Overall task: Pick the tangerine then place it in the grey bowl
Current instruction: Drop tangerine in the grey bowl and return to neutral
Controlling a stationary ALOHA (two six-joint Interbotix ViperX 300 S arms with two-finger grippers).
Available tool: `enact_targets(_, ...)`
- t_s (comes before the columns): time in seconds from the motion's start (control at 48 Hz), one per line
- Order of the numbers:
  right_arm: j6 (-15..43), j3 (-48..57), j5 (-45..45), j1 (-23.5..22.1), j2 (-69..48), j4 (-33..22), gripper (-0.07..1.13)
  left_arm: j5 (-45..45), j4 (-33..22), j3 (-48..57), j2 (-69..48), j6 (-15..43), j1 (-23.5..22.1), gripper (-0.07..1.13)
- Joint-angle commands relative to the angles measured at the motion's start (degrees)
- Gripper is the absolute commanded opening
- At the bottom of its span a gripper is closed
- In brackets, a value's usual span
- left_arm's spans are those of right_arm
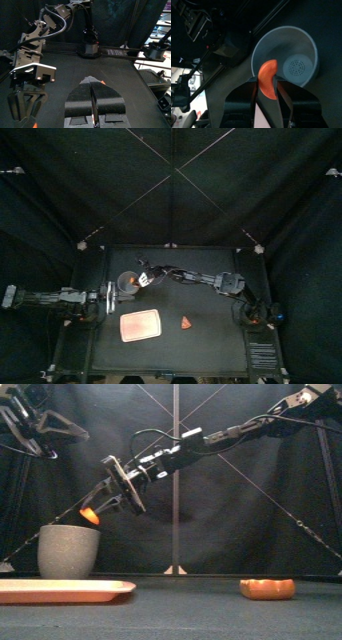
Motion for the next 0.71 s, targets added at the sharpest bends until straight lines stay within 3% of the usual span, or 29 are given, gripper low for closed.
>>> enact_targets(0.021,0.44,-6.33,1.49,0.18,0.53,-3.08,0.65,-0.79,0.18,-0.7,0.09,0.0,0.09,0.05)
enact_targets(0.146,0.88,-11.07,2.9,0.18,3.25,-6.24,0.83,-1.23,0.18,-0.79,0.18,0.09,0.09,0.05)
enact_targets(0.292,0.97,-13.62,5.89,0.18,5.1,-6.06,1.0,-1.32,0.09,-0.88,0.09,0.0,0.09,0.05)
enact_targets(0.479,0.7,-12.57,7.03,0.18,4.04,-7.12,1.01,-1.32,0.09,-0.79,0.09,0.0,0.18,0.05)
enact_targets(0.708,0.62,-5.1,7.56,1.32,-1.58,-13.97,1.01,-1.32,0.09,-0.7,0.09,0.0,0.09,0.05)
